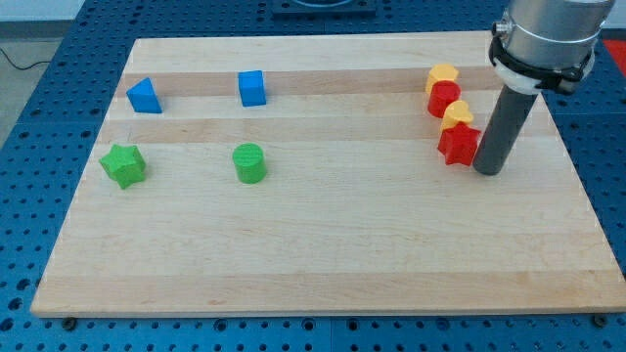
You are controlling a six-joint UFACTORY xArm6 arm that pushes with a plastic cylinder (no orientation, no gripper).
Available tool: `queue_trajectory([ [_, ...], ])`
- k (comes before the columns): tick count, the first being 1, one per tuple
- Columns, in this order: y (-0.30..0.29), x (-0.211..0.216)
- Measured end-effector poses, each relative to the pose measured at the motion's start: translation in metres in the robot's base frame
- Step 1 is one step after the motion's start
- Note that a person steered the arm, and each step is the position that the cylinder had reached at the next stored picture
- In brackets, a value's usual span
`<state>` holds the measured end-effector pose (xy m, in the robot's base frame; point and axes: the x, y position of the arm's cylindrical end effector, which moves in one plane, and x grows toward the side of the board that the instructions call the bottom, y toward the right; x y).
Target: Point the arm below the green circle
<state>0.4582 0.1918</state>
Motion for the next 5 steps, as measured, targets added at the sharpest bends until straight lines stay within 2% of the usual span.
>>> queue_trajectory([
  [1,0.0,0.012],
  [2,-0.017,0.042],
  [3,-0.037,0.045],
  [4,-0.077,0.08],
  [5,-0.164,0.096],
])
